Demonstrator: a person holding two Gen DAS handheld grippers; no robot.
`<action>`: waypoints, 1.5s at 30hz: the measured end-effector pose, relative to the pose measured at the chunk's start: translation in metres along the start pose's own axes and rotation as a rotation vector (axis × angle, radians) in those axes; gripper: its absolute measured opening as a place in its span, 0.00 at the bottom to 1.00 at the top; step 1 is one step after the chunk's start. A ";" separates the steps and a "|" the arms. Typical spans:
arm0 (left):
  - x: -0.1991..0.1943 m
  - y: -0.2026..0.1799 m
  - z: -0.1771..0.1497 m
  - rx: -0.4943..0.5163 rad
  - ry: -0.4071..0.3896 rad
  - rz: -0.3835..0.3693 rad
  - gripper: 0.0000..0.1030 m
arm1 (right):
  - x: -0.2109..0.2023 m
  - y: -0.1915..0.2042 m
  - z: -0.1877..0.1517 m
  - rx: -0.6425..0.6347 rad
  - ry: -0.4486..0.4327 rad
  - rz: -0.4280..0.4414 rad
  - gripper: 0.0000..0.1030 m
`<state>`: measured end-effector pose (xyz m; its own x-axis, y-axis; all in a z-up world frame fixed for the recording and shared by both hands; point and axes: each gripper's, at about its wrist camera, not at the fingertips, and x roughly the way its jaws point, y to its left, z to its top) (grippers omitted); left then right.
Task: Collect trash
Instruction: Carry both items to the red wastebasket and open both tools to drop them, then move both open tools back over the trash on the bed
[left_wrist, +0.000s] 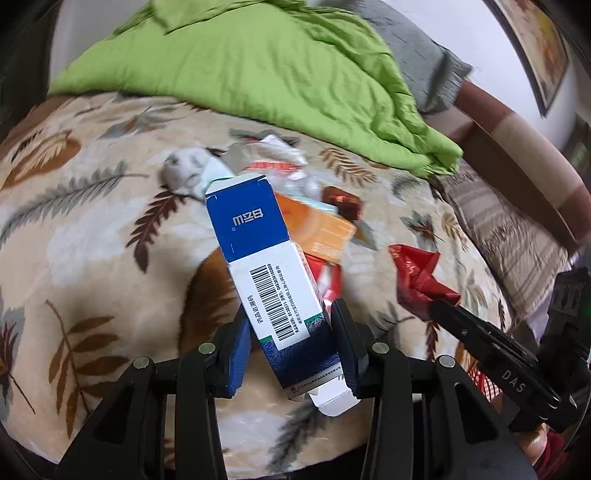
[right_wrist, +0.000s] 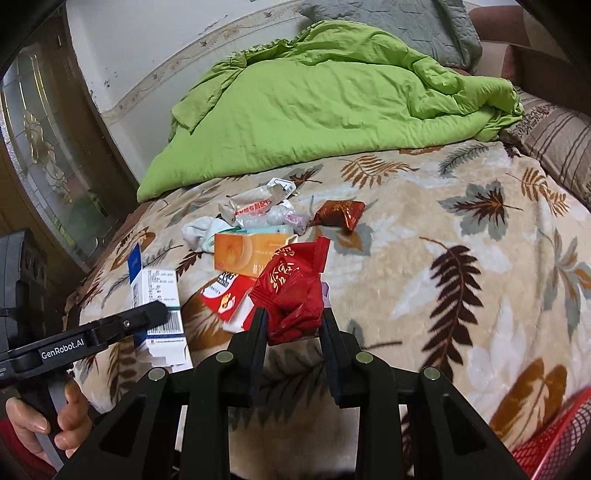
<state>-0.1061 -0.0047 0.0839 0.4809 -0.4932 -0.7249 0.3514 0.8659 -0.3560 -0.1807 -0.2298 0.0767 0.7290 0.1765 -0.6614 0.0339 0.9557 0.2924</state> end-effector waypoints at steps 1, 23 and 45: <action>-0.002 -0.005 -0.001 0.015 -0.001 -0.006 0.39 | -0.004 -0.001 -0.002 0.000 -0.002 0.001 0.29; 0.026 -0.231 -0.042 0.387 0.237 -0.404 0.39 | -0.206 -0.157 -0.071 0.309 -0.101 -0.321 0.29; 0.034 -0.293 -0.070 0.451 0.288 -0.404 0.56 | -0.238 -0.194 -0.100 0.380 -0.127 -0.379 0.64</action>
<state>-0.2489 -0.2695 0.1221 0.0291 -0.6752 -0.7370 0.7904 0.4669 -0.3965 -0.4294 -0.4338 0.1088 0.6937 -0.2162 -0.6870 0.5378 0.7900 0.2944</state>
